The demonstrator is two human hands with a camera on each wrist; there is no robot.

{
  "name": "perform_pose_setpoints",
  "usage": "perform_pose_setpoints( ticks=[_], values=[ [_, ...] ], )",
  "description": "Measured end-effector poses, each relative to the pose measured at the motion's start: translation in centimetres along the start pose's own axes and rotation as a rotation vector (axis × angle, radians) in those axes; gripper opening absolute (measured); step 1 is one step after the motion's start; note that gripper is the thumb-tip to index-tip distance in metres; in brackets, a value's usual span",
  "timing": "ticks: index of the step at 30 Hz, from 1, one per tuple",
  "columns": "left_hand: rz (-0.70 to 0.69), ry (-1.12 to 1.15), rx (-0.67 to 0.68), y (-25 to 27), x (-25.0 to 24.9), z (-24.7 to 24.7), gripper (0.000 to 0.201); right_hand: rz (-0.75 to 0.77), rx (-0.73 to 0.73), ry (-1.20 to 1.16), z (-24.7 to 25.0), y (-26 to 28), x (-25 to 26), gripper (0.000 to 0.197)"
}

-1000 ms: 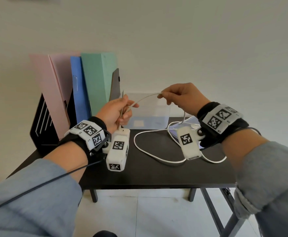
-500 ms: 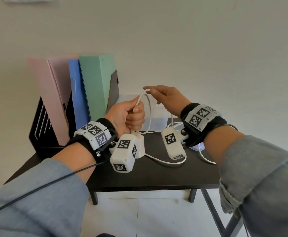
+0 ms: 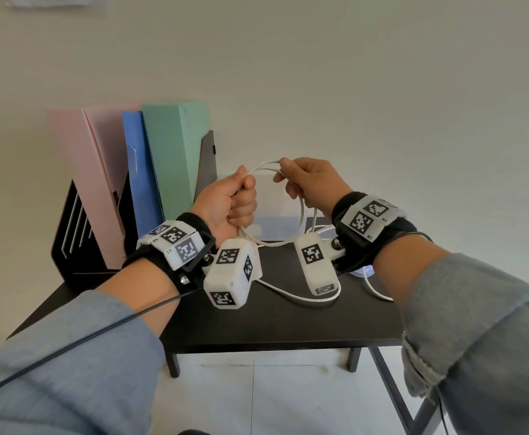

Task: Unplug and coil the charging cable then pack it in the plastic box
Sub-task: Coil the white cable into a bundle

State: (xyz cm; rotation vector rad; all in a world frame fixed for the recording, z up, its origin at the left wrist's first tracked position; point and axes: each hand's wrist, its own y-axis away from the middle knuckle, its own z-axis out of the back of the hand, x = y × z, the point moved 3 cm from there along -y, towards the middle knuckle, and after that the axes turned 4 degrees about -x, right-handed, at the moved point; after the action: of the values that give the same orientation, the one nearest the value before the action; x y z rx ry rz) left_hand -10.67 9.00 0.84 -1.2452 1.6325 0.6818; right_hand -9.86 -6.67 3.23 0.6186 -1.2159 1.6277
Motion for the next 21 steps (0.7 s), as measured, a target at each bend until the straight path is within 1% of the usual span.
perform_pose_setpoints(
  ticks=[3, 5, 9, 12, 16, 21],
  values=[
    [0.000, 0.085, 0.004, -0.1, -0.5, 0.7, 0.053, -0.055, 0.040, 0.006, 0.2, 0.3, -1.1, 0.038],
    [0.009, 0.111, 0.010, -0.1, -0.9, 1.2, 0.058, -0.081, 0.042, 0.015, 0.5, 0.5, -1.9, 0.040],
    [0.015, 0.117, 0.013, 0.1, -1.5, 2.4, 0.058, -0.109, -0.033, 0.129, 1.7, 0.7, -3.7, 0.048],
    [-0.008, 0.153, -0.002, 0.1, -2.1, 3.5, 0.060, -0.123, -0.085, 0.221, 2.5, 0.8, -5.1, 0.050],
    [-0.058, 0.225, -0.033, 0.0, -3.1, 4.8, 0.062, -0.116, -0.149, 0.290, 3.6, 1.3, -7.1, 0.045],
    [-0.041, 0.208, -0.072, -0.2, -2.9, 5.2, 0.062, -0.133, -0.274, 0.392, 3.7, 1.9, -8.0, 0.033]
  ],
)
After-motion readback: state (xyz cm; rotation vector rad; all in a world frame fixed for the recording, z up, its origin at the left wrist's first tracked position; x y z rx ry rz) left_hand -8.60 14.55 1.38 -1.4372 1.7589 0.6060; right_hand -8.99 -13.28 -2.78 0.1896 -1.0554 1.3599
